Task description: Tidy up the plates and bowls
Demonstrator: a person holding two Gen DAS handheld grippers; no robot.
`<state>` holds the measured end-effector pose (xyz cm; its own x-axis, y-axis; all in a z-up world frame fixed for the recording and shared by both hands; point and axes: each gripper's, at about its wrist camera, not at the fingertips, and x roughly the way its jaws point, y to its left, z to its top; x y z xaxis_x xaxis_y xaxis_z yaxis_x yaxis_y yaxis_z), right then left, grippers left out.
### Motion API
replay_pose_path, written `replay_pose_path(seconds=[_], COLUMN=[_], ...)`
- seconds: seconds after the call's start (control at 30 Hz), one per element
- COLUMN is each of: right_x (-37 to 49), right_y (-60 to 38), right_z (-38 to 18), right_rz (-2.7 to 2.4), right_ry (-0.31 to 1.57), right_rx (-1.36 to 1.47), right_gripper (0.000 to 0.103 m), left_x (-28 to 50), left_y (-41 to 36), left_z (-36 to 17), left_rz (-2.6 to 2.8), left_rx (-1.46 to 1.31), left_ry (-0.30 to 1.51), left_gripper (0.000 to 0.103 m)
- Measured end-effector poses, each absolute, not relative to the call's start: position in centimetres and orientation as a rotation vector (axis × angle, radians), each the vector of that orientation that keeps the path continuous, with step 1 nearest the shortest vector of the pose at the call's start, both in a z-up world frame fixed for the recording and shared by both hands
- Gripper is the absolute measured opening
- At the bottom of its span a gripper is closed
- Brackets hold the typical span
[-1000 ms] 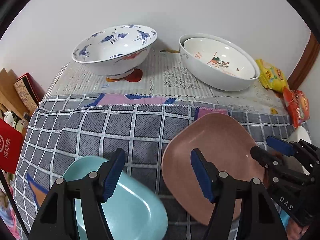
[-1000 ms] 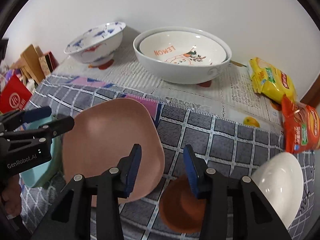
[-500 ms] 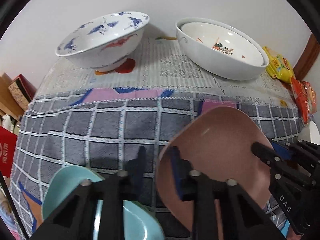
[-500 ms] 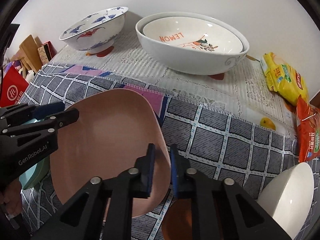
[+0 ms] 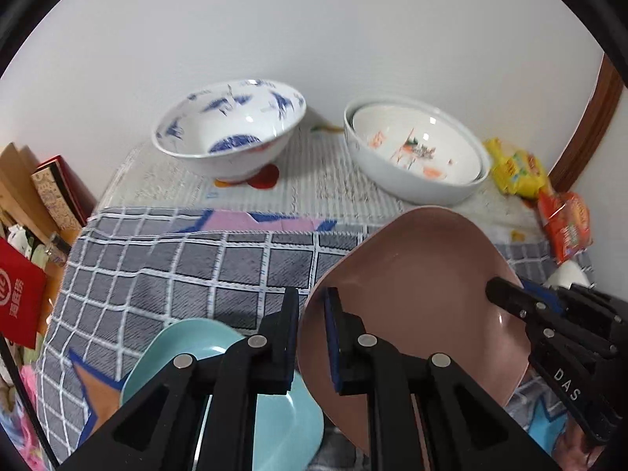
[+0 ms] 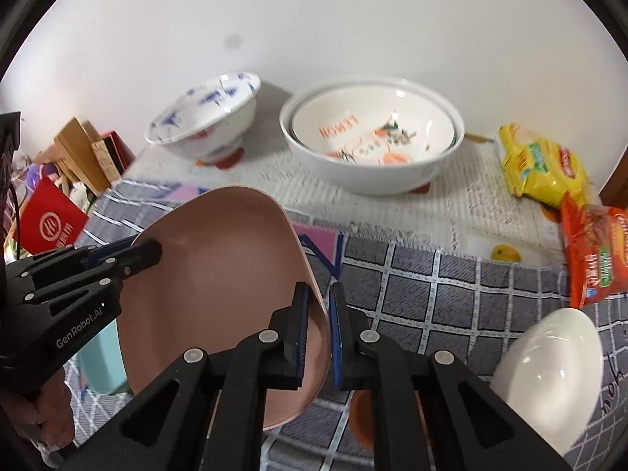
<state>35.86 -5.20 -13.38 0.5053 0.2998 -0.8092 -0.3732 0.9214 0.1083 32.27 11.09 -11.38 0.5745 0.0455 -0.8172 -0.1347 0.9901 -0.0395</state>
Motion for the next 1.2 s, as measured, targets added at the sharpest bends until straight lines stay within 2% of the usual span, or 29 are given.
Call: replay_pose_path(seconds=[0.63,1.2], right_x=[28.2,25.8], right_y=[-1.9,2.1], right_z=[-6.1,-5.2], right_rz=[0.458,0.497], right_ry=[0.853,0.842], right_rx=[-0.066,-0.100], right_gripper=[0.010,0.010], left_x=[24.7,21.5], left_y=[15.1,19.0], left_z=[-5.0,-4.9], left_rz=[0.146,0.183], left_rx=[-0.136,-0.180], left_ry=[0.846,0.829], left_gripper=[0.013,0.012])
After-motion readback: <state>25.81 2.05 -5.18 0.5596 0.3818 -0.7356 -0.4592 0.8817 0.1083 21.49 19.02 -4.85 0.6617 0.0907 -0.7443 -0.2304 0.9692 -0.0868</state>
